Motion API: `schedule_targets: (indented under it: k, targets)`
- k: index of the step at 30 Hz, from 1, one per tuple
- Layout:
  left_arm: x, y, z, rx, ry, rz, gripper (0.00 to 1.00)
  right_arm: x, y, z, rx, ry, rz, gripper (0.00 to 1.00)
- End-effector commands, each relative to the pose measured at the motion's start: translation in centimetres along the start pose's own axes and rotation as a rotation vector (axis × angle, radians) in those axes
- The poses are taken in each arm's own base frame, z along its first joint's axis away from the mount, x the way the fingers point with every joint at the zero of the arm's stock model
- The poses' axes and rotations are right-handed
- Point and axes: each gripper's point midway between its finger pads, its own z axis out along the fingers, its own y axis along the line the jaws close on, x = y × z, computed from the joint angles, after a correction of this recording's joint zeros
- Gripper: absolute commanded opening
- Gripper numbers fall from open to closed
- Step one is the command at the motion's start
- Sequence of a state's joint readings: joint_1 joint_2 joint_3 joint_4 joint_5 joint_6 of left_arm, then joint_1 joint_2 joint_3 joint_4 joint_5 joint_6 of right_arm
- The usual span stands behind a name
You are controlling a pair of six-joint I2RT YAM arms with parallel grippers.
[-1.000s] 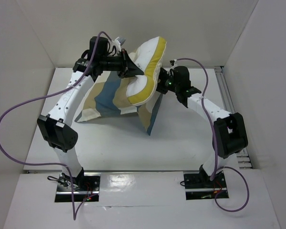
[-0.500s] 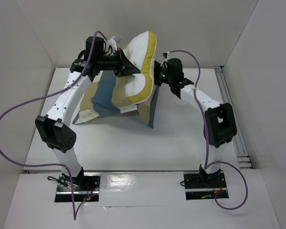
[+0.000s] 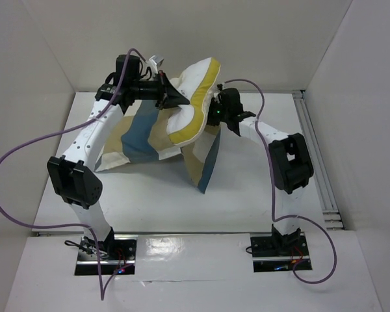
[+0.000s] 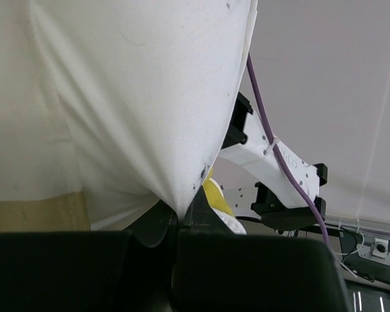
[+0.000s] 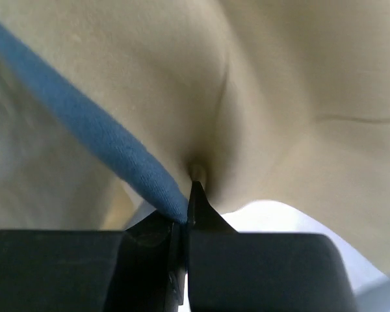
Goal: Put the pillow into the pillowcase
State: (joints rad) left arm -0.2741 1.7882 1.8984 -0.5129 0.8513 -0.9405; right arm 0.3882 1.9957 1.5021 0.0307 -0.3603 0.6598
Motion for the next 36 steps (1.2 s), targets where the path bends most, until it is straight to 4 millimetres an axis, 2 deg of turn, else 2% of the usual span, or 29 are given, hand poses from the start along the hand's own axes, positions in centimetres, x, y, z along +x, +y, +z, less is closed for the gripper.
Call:
schedule_targets:
  k: [1, 2, 4, 5, 6, 9, 11, 14, 15, 18, 24, 28, 29, 30, 32, 33, 34, 36]
  targets:
    - [-1.3, -4.3, -3.8, 0.078, -0.113, 0.098, 0.0, -1.9, 0.7, -4.1, 0.043, -0.061, -0.028, 0.0]
    - [-1.3, -3.2, -3.4, 0.053, -0.112, 0.08, 0.0, -1.8, 0.7, -4.8, 0.058, -0.06, -0.024, 0.0]
    - [-2.4, -1.2, -3.7, -0.007, -0.161, 0.07, 0.0, -1.4, 0.9, -6.8, 0.082, -0.059, -0.047, 0.0]
    - [-2.0, 0.3, -3.3, -0.05, -0.142, 0.037, 0.0, -0.6, 0.5, -7.2, 0.091, -0.047, -0.042, 0.0]
    - [-2.4, 1.2, -3.1, -0.084, -0.151, 0.035, 0.0, -1.0, 1.0, -8.6, 0.08, -0.058, -0.052, 0.0]
    - [-2.5, 4.0, -2.5, -0.162, -0.162, 0.009, 0.0, -0.3, 0.9, -11.0, 0.101, -0.06, -0.053, 0.0]
    - [-2.4, 5.3, -2.1, -0.187, -0.158, -0.013, 0.0, 0.8, 0.5, -11.9, 0.113, -0.044, -0.046, 0.0]
    - [-2.5, 7.4, -1.8, -0.243, -0.168, -0.022, 0.0, 0.4, 0.5, -14.1, 0.122, -0.068, -0.039, 0.0]
    - [-3.0, 7.8, -1.9, -0.27, -0.194, -0.021, 0.0, 0.9, -0.2, -14.5, 0.14, -0.057, -0.027, 0.0]
    - [-2.7, 10.3, -1.6, -0.314, -0.177, -0.058, 0.0, 1.1, -0.9, -15.3, 0.174, -0.045, -0.029, 0.0]
    - [-2.7, 12.2, -1.4, -0.365, -0.187, -0.071, 0.0, 3.3, -4.8, -17.1, 0.338, 0.002, -0.001, 0.0]
    - [-1.9, 13.6, -0.1, -0.39, -0.149, -0.083, 0.0, 3.4, -5.8, -18.3, 0.413, -0.02, 0.023, 0.0]
    - [-1.4, 13.3, 0.4, -0.386, -0.136, -0.077, 0.0, 3.5, -6.0, -18.4, 0.43, -0.019, 0.034, 0.03]
    - [-1.4, 14.0, 0.7, -0.394, -0.127, -0.088, 0.0, 3.3, -5.7, -18.6, 0.424, -0.03, 0.045, 0.03]
    - [-0.2, 13.7, 2.9, -0.397, -0.085, -0.057, 0.0, 2.4, -5.0, -19.0, 0.42, -0.057, 0.048, 0.03]
    - [-0.3, 13.8, 2.9, -0.404, -0.091, -0.056, 0.0, 2.4, -5.0, -19.0, 0.419, -0.059, 0.059, 0.03]
    - [0.5, 13.7, 3.9, -0.404, -0.06, -0.041, 0.0, 1.9, -4.6, -19.0, 0.412, -0.07, 0.055, 0.06]
    - [0.9, 14.1, 4.8, -0.426, -0.052, -0.019, 0.0, 1.7, -4.5, -19.3, 0.423, -0.069, 0.056, 0.08]
